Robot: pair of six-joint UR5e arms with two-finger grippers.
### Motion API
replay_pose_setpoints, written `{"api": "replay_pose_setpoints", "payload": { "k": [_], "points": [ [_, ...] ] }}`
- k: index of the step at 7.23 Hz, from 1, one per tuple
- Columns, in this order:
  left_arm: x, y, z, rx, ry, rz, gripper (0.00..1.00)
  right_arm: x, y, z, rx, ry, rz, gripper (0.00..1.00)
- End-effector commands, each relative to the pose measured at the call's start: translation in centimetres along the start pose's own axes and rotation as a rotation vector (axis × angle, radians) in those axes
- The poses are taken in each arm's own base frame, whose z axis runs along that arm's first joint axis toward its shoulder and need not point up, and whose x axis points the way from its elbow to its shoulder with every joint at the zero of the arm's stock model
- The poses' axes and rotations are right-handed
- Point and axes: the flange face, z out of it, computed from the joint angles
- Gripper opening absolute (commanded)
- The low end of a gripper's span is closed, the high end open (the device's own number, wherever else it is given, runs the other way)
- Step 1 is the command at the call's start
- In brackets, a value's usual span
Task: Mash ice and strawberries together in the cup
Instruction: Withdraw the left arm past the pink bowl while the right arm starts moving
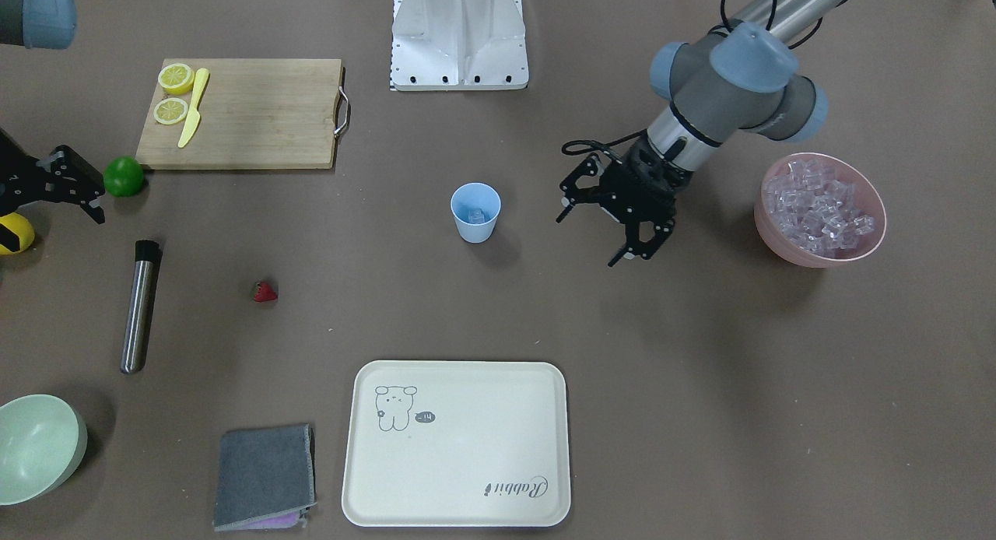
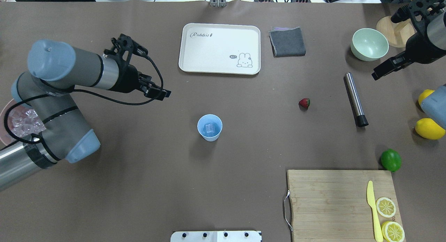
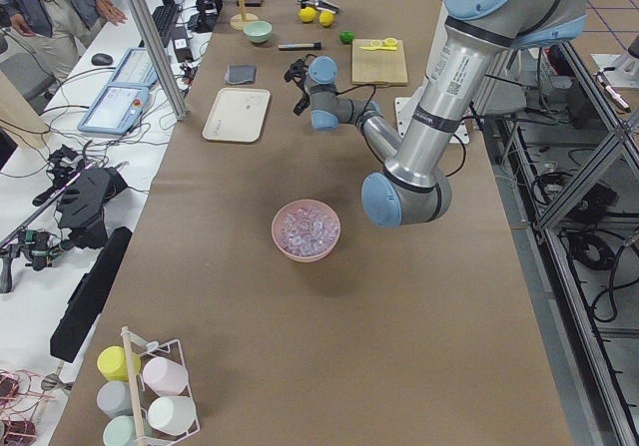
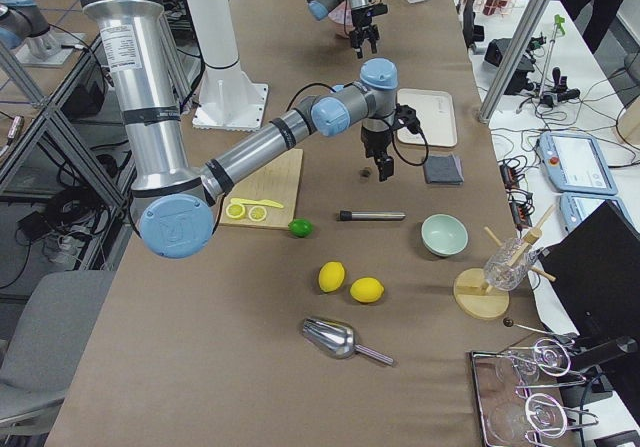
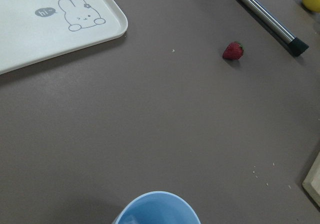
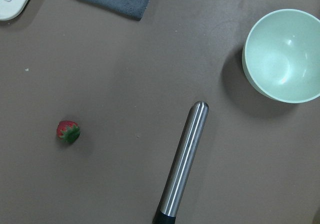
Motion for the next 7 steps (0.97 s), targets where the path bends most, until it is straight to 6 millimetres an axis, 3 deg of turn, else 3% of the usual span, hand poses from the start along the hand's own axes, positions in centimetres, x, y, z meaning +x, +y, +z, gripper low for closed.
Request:
{"api": "replay_pose_setpoints", "payload": {
  "k": [1,2,3,4,5,7],
  "points": [
    [-7.6,1.7,-3.6,-0.038,-0.084,0.083,0.97,-2.5,-1.2,0.5,0.001,-0.017,-0.037,1.0],
    [-11.1,3.2,-5.7,-0.061,-0.106,0.076,0.97,-3.5,-1.2,1.6,-0.012,-0.006,-0.052,1.0],
    [-16.2,4.3,-8.6,-0.078,-0.138,0.059,0.97,-4.1,-1.8,1.2,0.0,-0.004,-0.075,1.0],
    [-20.7,6.9,-12.0,-0.11,-0.146,0.074,0.97,-5.8,-2.7,1.1,0.01,-0.016,-0.094,1.0],
    [-24.2,8.3,-16.1,-0.108,-0.157,0.055,0.97,-7.3,-3.6,0.5,0.028,-0.026,-0.114,1.0],
    [-28.8,7.9,-22.7,-0.137,-0.171,0.017,0.97,-8.3,-4.9,0.2,0.043,-0.026,-0.127,1.0]
  ]
}}
